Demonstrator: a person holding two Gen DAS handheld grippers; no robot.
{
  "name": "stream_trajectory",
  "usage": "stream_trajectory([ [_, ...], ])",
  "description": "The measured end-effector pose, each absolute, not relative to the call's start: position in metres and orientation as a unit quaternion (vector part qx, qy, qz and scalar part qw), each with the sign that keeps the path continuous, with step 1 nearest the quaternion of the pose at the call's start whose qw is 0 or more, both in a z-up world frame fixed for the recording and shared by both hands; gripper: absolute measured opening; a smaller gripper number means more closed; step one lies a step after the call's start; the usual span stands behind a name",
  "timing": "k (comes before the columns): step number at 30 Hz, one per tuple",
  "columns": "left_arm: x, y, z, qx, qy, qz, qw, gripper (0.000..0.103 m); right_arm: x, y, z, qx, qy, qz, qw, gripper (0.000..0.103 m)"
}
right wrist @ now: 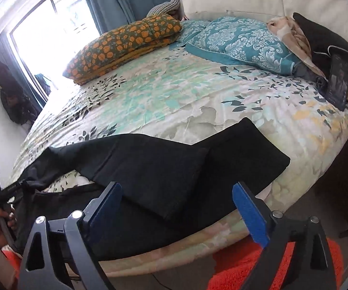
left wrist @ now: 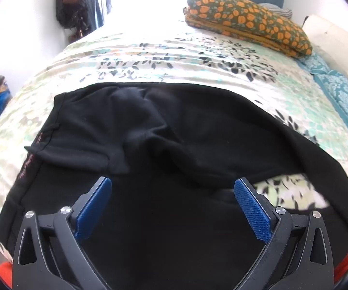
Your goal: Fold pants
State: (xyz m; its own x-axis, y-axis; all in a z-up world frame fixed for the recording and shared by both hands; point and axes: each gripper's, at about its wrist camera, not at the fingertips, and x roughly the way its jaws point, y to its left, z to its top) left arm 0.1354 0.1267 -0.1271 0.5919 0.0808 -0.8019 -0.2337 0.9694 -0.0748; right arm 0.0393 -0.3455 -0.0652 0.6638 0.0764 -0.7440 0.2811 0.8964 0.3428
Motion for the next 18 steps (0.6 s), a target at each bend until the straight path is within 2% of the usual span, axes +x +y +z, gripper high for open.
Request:
stream_trajectory([
  [5,0.068,0.124,-0.141,-0.116,0.433,0.083,0.89,0.102,0.048,-0.347,-0.099,0.403,0.41,0.022,0.818,0.092],
  [9,0.058,0.136,-0.155,-0.131,0.445,0.104,0.88,0.102,0.06,-0.333,-0.14,0.505,0.431,0.034,0.747,0.091],
  [14,0.057,0.143,-0.152,-0.119,0.421,0.121,0.891,0.102,0.078,-0.325,-0.166,0.516,0.45,-0.003,0.729,0.091],
  [18,0.057,0.142,-0.158,-0.116,0.428,0.119,0.888,0.102,0.081,-0.337,-0.17,0.517,0.433,-0.063,0.736,0.091],
])
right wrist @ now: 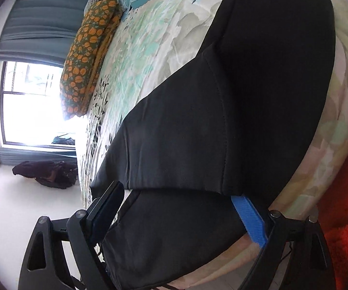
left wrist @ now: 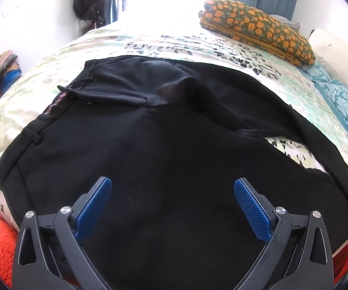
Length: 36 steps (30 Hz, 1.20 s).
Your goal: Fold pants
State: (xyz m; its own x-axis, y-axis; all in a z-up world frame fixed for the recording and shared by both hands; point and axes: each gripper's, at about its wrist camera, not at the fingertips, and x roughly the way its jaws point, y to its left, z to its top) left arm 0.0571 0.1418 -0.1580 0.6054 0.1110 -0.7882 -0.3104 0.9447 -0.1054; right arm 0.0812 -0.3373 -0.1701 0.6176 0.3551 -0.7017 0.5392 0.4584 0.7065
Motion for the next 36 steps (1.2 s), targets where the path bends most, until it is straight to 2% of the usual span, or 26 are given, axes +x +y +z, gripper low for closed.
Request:
stream_trajectory([
  [2,0.058,0.139,-0.161,-0.11,0.433,0.117,0.887,0.102,0.088,-0.341,-0.166,0.488,0.441,-0.077,0.749,0.085],
  [3,0.059,0.137,-0.163,-0.105,0.436,0.116,0.886,0.102,0.092,-0.34,-0.163,0.464,0.452,-0.081,0.758,0.071],
  [4,0.06,0.135,-0.164,-0.099,0.44,0.116,0.885,0.102,0.096,-0.34,-0.161,0.438,0.463,-0.081,0.767,0.041],
  [5,0.06,0.134,-0.166,-0.093,0.443,0.116,0.884,0.102,0.1,-0.339,-0.16,0.418,0.469,-0.082,0.774,0.023],
  [6,0.061,0.133,-0.167,-0.09,0.447,0.117,0.882,0.102,0.101,-0.341,-0.159,0.406,0.469,-0.081,0.78,0.013],
  [13,0.072,0.123,-0.167,-0.112,0.468,0.087,0.872,0.102,0.092,-0.335,-0.13,0.334,0.418,-0.049,0.843,0.01],
  [19,0.139,0.116,-0.14,-0.171,0.48,0.029,0.86,0.102,0.094,-0.323,-0.097,0.257,0.375,-0.03,0.89,0.009],
  [24,0.219,0.115,-0.134,-0.205,0.484,0.012,0.85,0.102,0.092,-0.33,-0.089,0.264,0.356,-0.026,0.896,0.009],
  [29,0.277,0.112,-0.154,-0.231,0.512,0.035,0.827,0.101,0.086,-0.34,-0.082,0.263,0.341,-0.041,0.902,0.009],
  [31,0.297,0.114,-0.159,-0.236,0.521,0.043,0.819,0.101,0.084,-0.345,-0.08,0.263,0.337,-0.047,0.903,0.005],
  [34,0.322,0.119,-0.17,-0.253,0.531,0.059,0.807,0.1,0.086,-0.352,-0.082,0.269,0.341,-0.05,0.899,0.005],
  [36,0.334,0.122,-0.176,-0.256,0.535,0.074,0.801,0.097,0.088,-0.359,-0.091,0.292,0.349,-0.05,0.889,0.005],
])
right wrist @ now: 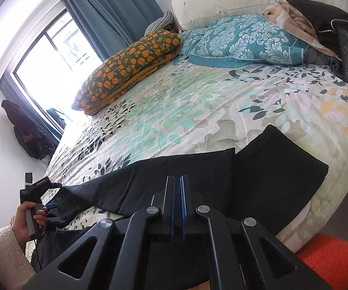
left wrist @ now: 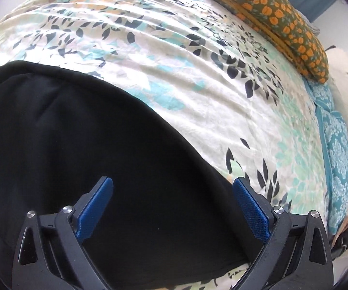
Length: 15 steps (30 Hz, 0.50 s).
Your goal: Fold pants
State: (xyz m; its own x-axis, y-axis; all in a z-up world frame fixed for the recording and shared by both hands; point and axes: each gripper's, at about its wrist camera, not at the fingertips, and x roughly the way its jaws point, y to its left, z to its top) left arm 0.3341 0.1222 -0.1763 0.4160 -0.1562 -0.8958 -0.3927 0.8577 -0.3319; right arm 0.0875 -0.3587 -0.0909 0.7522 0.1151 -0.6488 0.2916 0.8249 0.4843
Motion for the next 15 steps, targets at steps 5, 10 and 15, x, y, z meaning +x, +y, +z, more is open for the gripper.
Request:
stream_trajectory([
  [5,0.36,0.127,-0.192,-0.269,0.549,0.102,0.785,0.086,0.079,-0.377,-0.121,0.413,0.359,-0.012,0.837,0.03],
  [10,0.375,0.124,-0.198,-0.277,0.54,0.092,0.789,0.071,0.068,-0.381,-0.154,0.517,0.381,0.005,0.766,0.061],
  [15,0.379,0.126,-0.203,-0.277,0.543,0.086,0.788,0.012,0.078,-0.374,-0.181,0.544,0.429,-0.004,0.721,0.06],
])
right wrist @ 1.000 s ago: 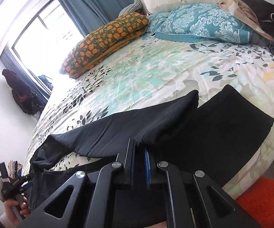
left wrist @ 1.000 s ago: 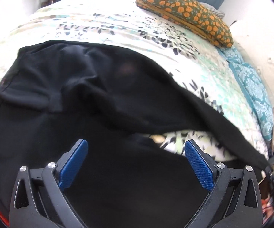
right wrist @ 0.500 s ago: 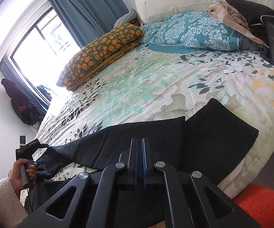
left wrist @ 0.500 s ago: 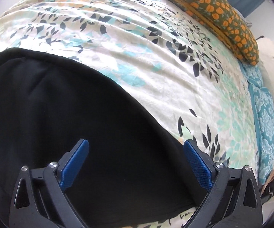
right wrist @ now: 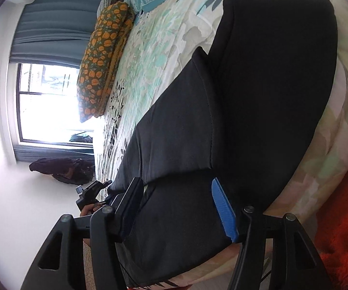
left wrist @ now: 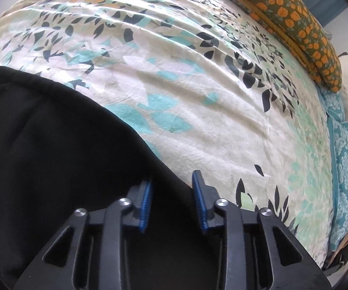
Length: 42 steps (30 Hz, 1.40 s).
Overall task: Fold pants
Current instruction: 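Close the left tool on the trouser edge while the right tool lowers the leg and opens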
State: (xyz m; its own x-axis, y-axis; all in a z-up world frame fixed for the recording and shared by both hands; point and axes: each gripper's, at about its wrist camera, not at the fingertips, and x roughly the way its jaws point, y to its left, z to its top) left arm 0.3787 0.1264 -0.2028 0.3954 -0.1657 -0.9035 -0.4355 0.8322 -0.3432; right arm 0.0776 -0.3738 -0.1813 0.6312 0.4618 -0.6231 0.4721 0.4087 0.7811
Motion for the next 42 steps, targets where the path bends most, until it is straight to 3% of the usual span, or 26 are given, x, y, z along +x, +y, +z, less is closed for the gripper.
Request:
stream_trajectory([
  [5,0.363,0.135,-0.194,-0.315,0.526,0.067,0.787,0.004,0.094,-0.385,-0.184,0.536,0.407,-0.062,0.738,0.059],
  [6,0.357,0.136,-0.187,-0.316,0.52,0.061,0.791,0.004,0.098,-0.386,-0.181,0.519,0.406,-0.069,0.749,0.047],
  [7,0.35,0.137,-0.179,-0.32,0.512,0.053,0.796,0.004,0.1,-0.387,-0.179,0.504,0.407,-0.075,0.758,0.021],
  [8,0.341,0.139,-0.17,-0.325,0.503,0.041,0.8,0.004,0.101,-0.39,-0.177,0.497,0.407,-0.078,0.762,0.011],
  [17,0.197,0.158,-0.076,-0.317,0.428,-0.024,0.846,0.004,0.086,-0.396,-0.103,0.4,0.358,-0.056,0.842,0.007],
  [21,0.106,0.139,-0.105,-0.297,0.455,-0.01,0.84,0.004,0.078,-0.417,-0.097,0.368,0.378,-0.078,0.846,0.007],
  [25,0.053,0.118,-0.163,-0.294,0.515,0.002,0.805,0.004,0.072,-0.437,-0.137,0.377,0.452,-0.108,0.801,0.007],
  [42,0.044,0.064,-0.162,-0.238,0.539,-0.05,0.807,0.004,0.066,-0.451,-0.128,0.269,0.468,-0.218,0.813,0.006],
])
